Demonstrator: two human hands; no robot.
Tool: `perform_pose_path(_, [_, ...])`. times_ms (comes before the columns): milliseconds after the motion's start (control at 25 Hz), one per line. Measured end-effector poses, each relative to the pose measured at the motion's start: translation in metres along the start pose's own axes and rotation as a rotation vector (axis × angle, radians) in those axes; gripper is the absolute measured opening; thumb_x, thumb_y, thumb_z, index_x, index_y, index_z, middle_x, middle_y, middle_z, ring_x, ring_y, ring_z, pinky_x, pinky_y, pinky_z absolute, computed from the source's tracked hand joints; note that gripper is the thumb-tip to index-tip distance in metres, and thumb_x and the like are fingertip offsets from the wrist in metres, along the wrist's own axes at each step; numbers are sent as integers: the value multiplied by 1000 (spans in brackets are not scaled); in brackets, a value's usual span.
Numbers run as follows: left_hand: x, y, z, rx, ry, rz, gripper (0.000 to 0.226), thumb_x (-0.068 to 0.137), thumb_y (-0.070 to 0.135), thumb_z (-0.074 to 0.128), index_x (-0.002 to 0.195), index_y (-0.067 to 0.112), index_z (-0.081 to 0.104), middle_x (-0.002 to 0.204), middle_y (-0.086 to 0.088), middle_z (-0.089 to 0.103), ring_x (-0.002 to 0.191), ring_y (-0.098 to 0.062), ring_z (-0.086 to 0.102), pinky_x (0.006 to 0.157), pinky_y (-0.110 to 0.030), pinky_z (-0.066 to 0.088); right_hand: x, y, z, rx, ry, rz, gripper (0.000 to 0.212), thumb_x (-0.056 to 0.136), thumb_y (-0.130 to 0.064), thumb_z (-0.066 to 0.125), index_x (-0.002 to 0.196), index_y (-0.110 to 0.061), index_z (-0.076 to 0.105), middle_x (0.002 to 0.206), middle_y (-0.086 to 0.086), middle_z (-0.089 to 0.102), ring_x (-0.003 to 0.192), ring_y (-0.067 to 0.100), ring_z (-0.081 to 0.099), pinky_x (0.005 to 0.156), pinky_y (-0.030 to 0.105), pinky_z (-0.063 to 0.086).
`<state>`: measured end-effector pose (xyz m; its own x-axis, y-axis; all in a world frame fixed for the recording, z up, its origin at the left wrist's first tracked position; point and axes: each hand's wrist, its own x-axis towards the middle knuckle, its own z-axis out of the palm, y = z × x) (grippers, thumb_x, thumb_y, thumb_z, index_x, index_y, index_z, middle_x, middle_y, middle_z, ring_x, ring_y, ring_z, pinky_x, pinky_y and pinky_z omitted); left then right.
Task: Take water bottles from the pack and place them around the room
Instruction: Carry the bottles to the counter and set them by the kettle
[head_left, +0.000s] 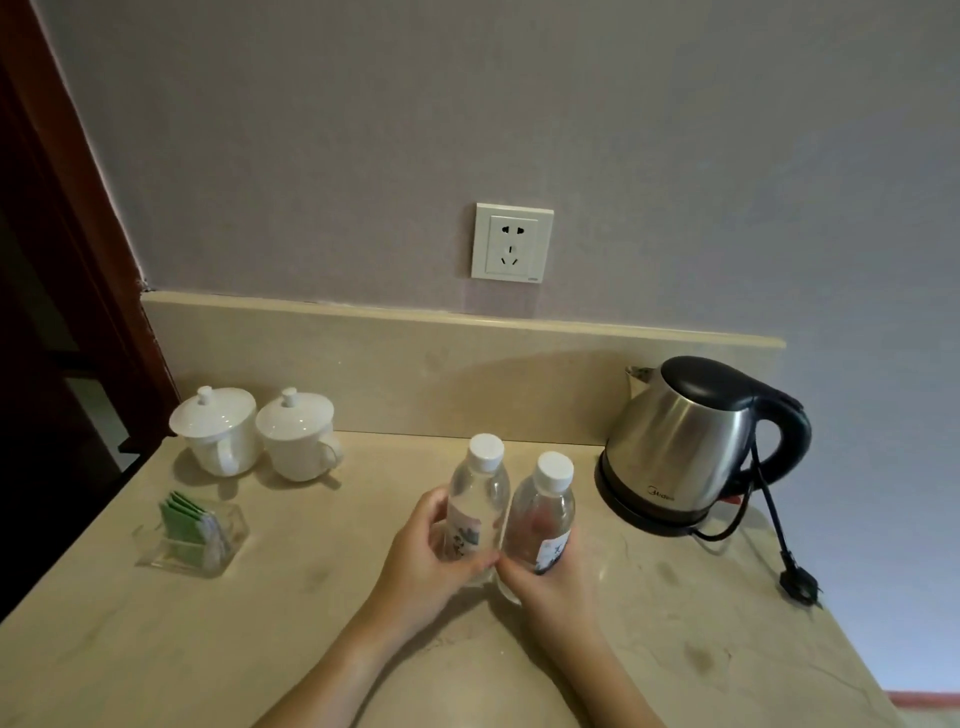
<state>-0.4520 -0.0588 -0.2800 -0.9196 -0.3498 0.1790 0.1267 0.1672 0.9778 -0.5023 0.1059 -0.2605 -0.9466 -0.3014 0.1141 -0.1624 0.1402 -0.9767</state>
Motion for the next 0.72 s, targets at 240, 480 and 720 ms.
perform_pose_path(240, [2,-12,-3,171,-38,-10,59,68,51,85,119,45,56,116,21,70,107,-1,66,85,-23,52,-4,13,-9,-391,-27,39,58,59,-59,80,108,-41,54,102,-14,65,98,7,60,83,36,54])
perform_pose_path(480, [33,-14,-21,142,-156,-75,53,74,48,84,118,46,54,119,19,69,110,0,64,85,-15,52,41,13,6,-496,45,77,62,64,-62,76,116,-41,51,107,-16,62,102,10,58,88,37,53])
perform_pose_path(720, [69,-17,-13,142,65,-28,59,66,45,89,112,46,54,110,17,72,100,-1,68,80,-20,54,83,14,19,-555,44,53,60,71,-62,71,122,-38,51,109,-14,62,104,14,58,91,38,50])
